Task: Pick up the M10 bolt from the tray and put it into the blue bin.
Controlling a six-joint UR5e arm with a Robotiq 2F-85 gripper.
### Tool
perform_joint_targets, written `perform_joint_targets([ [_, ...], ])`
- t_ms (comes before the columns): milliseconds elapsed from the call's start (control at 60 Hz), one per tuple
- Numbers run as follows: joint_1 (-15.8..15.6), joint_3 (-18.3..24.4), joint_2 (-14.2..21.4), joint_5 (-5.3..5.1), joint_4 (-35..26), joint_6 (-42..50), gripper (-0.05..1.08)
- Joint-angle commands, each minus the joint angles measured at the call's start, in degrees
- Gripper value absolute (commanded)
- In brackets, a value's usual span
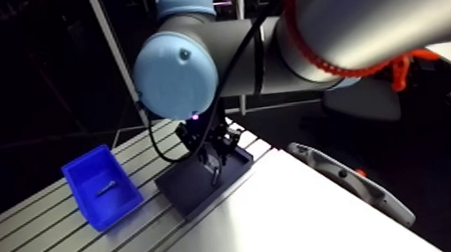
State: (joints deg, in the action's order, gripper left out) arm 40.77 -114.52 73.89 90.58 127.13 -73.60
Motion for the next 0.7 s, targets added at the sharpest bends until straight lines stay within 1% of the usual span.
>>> perform_joint_targets([
  [17,0.21,-0.66,-0.55,0.17,0.88,0.00,0.54],
  [200,0.19,-0.84,-1.15,0.25,0.90,0.00,0.54],
  [583,0.12,-0.85,-2.73,0.08,0.98,-0.69,0.55],
  [700,0.11,-0.84,-3.24,0.08,1.96,-0.94,0.56],
])
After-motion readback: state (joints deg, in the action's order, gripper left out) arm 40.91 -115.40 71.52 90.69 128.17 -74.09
